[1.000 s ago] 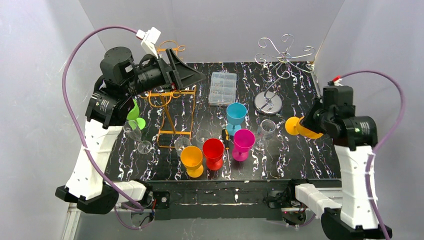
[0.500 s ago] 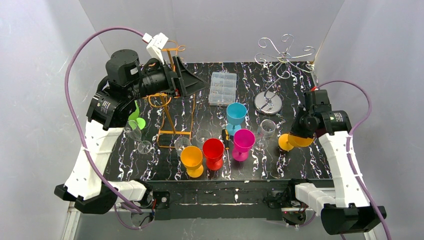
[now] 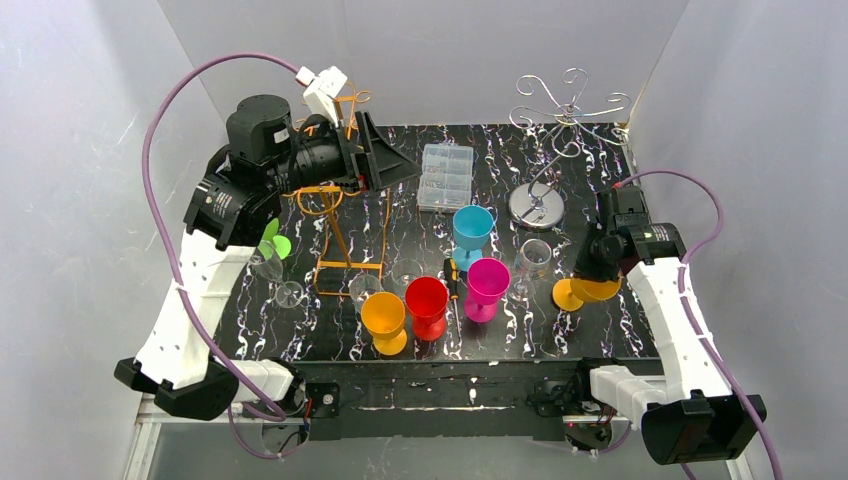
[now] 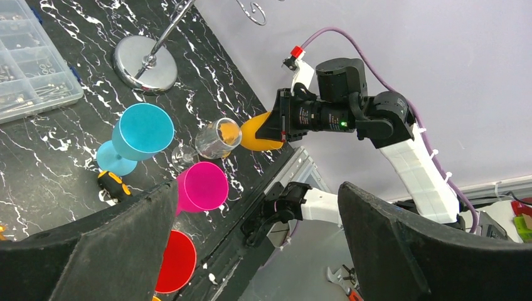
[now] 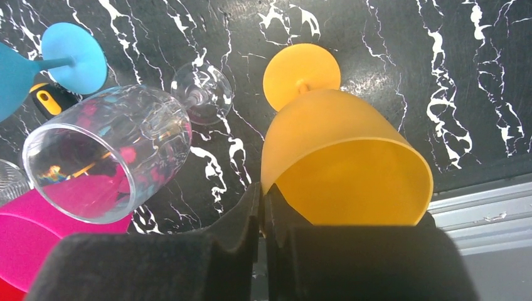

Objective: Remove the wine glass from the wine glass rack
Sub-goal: Place the wine glass at the center of the board.

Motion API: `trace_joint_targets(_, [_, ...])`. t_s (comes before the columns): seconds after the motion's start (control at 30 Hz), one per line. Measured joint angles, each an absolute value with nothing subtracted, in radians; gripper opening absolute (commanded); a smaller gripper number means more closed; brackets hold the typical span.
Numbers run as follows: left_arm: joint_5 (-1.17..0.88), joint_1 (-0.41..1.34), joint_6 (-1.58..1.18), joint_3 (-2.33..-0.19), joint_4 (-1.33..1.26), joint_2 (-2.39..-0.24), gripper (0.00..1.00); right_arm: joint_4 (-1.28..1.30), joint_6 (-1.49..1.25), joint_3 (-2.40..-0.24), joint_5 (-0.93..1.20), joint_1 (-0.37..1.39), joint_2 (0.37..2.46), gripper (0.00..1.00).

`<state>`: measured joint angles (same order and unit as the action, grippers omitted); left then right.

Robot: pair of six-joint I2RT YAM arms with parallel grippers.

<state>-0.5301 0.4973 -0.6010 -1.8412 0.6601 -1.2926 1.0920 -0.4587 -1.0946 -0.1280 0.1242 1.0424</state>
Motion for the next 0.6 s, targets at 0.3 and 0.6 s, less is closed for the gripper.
trace_joint_targets(0.3, [-0.530, 0.501, -0.595, -1.841, 0.661, -1.300, 0.98, 1.065, -0.442, -1.081, -0.128, 0.124, 1.049, 0.36])
trace_joint_targets(0.6, [-0.530, 0.505, -0.584, -1.839, 0.665, -1.309, 0.98, 1.068, -0.440, -1.131, -0.124, 0.124, 1.070, 0.62])
